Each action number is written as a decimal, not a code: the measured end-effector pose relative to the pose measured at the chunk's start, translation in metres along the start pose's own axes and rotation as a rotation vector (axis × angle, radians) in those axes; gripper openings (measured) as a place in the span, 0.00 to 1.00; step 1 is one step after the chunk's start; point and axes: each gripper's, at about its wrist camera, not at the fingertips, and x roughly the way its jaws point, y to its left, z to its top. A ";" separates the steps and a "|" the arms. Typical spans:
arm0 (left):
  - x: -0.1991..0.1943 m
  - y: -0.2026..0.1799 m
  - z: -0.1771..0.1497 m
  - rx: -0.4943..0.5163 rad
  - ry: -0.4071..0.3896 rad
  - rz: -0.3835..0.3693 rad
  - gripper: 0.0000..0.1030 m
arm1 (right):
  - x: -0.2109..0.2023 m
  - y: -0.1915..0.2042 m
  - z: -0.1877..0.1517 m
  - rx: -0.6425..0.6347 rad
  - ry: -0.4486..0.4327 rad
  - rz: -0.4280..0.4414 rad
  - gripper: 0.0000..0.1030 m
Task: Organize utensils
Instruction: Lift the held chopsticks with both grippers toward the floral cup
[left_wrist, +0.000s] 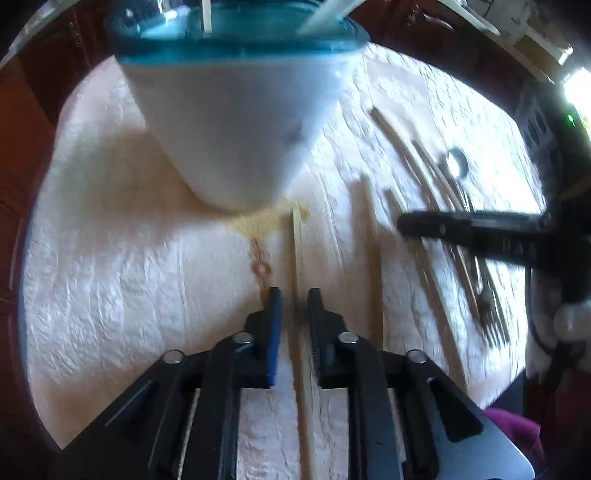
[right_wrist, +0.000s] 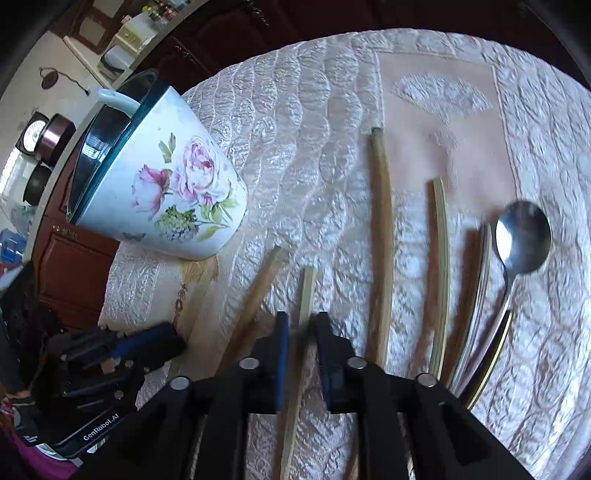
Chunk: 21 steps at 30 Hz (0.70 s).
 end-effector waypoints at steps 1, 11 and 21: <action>0.002 -0.002 0.003 0.002 -0.007 0.006 0.22 | 0.001 0.005 0.006 -0.008 0.001 -0.008 0.20; 0.024 -0.015 0.029 0.041 -0.018 0.031 0.04 | -0.008 0.017 0.017 -0.040 -0.068 0.019 0.06; -0.090 0.014 0.020 -0.011 -0.214 -0.148 0.04 | -0.108 0.046 0.015 -0.138 -0.283 0.115 0.05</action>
